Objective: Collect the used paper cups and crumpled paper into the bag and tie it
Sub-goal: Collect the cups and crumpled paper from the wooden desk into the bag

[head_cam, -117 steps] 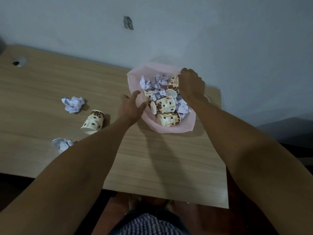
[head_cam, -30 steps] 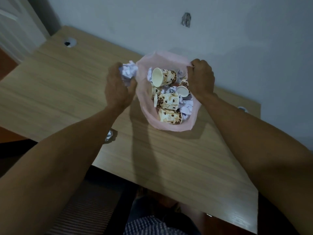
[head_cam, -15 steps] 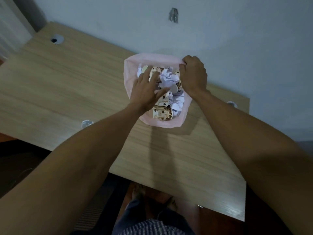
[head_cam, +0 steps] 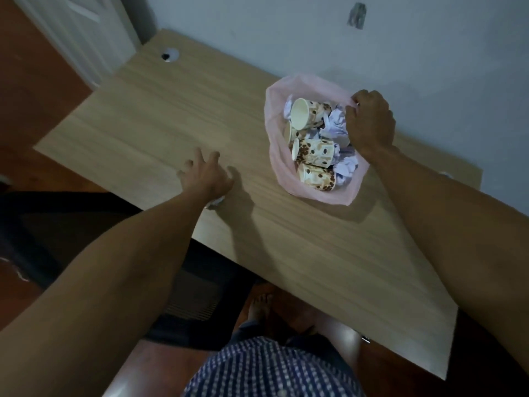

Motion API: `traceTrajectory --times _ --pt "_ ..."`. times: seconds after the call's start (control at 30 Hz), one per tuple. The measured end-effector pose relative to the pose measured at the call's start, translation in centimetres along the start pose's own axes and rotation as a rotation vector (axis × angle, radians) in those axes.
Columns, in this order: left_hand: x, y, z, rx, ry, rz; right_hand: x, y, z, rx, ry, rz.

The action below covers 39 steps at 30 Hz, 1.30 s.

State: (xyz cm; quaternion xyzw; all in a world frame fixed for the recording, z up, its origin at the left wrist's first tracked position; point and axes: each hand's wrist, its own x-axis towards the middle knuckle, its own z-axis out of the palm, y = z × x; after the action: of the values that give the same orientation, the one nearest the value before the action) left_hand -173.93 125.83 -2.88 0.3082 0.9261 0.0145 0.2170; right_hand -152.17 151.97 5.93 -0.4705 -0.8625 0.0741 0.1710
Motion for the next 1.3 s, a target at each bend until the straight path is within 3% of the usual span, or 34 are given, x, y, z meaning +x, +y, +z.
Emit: traceTrajectory --times 0.2,0.33,0.53,0.8,0.93,1.07,1.13,1.2,1.3 --pt "-0.6 -1.4 2.2 -0.028 -0.158 -0.055 -0.7 0.2 0.0 -0.013 -0.006 0.006" --pt "-0.8 -0.2 2.6 -0.120 -0.029 -0.009 -0.8 0.1 -0.2 0.005 -0.009 0.010" --pt "-1.7 6.8 -2.6 -0.446 0.445 0.404 -0.4 0.3 -0.9 0.018 0.005 0.012" --pt "-1.0 16.2 -1.8 -0.354 0.235 0.962 1.1 0.3 -1.7 0.052 0.023 -0.002" --pt "-0.4 18.4 0.7 -0.230 0.165 1.052 1.4 0.6 -1.7 0.048 0.029 -0.009" --pt "0.3 17.5 0.6 -0.393 0.202 0.952 1.3 1.3 -1.7 0.080 0.006 -0.007" --pt "1.8 16.5 0.1 -0.393 0.404 0.763 0.9 1.5 -1.6 0.103 -0.004 0.017" --pt "3.6 15.3 -0.4 -0.378 0.504 0.490 0.3 1.7 -1.5 0.114 -0.023 0.036" --pt "5.2 14.6 -1.4 -0.629 0.292 0.152 -0.2 1.9 -1.0 0.084 -0.179 0.133"
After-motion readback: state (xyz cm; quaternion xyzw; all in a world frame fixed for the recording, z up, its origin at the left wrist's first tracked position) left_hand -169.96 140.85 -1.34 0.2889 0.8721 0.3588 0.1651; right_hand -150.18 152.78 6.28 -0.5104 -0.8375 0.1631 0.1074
